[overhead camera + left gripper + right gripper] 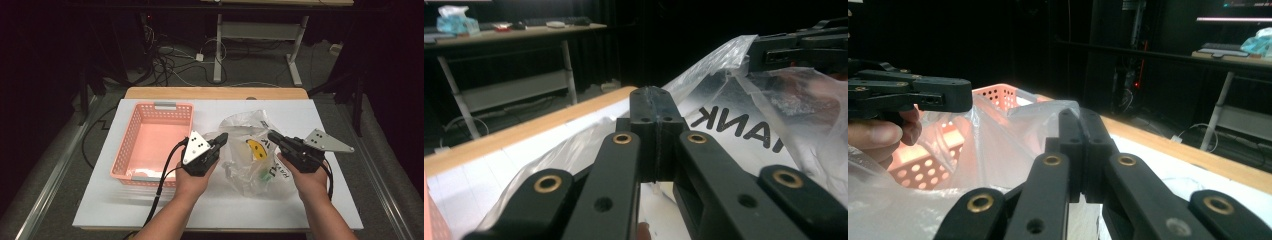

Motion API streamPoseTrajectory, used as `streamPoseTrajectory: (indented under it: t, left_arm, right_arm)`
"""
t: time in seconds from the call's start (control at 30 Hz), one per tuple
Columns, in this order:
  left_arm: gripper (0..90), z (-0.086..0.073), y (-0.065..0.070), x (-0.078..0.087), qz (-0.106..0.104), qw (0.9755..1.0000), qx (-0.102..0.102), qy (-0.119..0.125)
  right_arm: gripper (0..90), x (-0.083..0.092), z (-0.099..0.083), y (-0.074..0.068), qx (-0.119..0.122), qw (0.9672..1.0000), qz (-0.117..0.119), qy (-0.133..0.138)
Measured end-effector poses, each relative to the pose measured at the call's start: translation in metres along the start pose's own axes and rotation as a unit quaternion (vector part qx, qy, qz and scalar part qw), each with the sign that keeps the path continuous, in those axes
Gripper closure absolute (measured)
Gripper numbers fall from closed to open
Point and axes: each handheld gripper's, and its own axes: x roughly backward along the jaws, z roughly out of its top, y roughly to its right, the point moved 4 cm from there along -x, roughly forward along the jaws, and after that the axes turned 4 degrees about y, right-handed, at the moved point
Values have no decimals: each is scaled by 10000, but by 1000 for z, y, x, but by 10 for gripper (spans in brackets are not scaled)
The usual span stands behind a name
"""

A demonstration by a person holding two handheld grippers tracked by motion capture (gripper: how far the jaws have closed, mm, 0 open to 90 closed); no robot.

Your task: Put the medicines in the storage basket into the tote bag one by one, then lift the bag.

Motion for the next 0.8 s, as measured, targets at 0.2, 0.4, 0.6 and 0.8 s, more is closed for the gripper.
streamPoseTrajectory:
  t: [0.2, 0.4, 0.6, 0.8]
  left_arm:
    - [881, 15, -2, -5, 41, 9999, -76, 137]
    - [882, 36, -5, -6, 52, 9994, -192, 270]
    - [882, 66, -11, -6, 71, 9982, -391, 449]
    - [882, 89, -15, -11, 115, 9970, -474, 596]
  right_arm:
    - [900, -9, 15, 1, 34, 9998, -50, 207]
    - [900, -12, 32, 4, 115, 9991, -172, 374]
    - [900, -10, 50, 7, 123, 9978, -312, 577]
    - [900, -10, 65, 11, 206, 9966, -389, 702]
